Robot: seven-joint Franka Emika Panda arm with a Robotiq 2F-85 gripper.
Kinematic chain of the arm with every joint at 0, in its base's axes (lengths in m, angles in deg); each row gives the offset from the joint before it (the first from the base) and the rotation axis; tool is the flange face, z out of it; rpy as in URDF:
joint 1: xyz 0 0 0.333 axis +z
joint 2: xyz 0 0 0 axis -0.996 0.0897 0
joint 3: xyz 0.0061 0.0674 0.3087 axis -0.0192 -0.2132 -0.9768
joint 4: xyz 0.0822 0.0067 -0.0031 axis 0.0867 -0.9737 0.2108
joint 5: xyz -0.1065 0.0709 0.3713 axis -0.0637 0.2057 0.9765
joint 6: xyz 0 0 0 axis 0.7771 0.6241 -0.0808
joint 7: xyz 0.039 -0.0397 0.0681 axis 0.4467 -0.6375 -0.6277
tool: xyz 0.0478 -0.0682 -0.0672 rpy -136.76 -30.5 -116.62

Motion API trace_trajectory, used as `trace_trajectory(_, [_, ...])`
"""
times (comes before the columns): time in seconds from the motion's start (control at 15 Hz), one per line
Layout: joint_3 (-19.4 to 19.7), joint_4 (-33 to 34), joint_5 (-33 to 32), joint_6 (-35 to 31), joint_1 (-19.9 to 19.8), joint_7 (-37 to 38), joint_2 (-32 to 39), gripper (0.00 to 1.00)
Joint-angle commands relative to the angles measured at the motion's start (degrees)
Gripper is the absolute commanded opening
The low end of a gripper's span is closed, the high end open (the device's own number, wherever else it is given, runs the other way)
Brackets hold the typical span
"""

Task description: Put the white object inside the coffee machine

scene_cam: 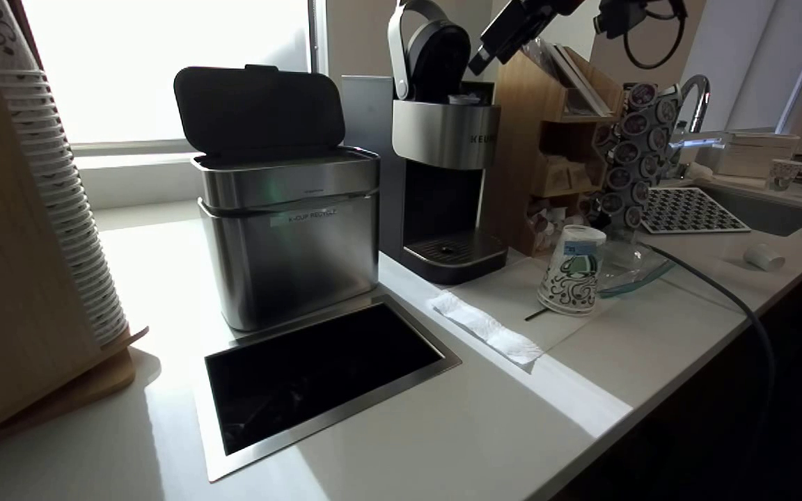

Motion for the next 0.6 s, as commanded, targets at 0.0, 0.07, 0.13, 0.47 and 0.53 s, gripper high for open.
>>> trace_trajectory(0.0, [-0.3, -1.3, -6.0, 5.2, -1.2, 10.1, -3.2, 1.00])
trace_trajectory(0.07, [-0.3, -1.2, -6.1, 6.7, -1.2, 11.4, -3.7, 1.00])
trace_trajectory(0.13, [-0.4, -1.3, -6.1, 7.7, -1.0, 12.6, -4.1, 1.00])
trace_trajectory(0.47, [-0.5, -2.1, -4.9, 11.7, -0.6, 15.0, -6.7, 1.00])
trace_trajectory(0.53, [-0.5, -2.4, -4.9, 12.6, -0.7, 15.5, -7.4, 1.00])
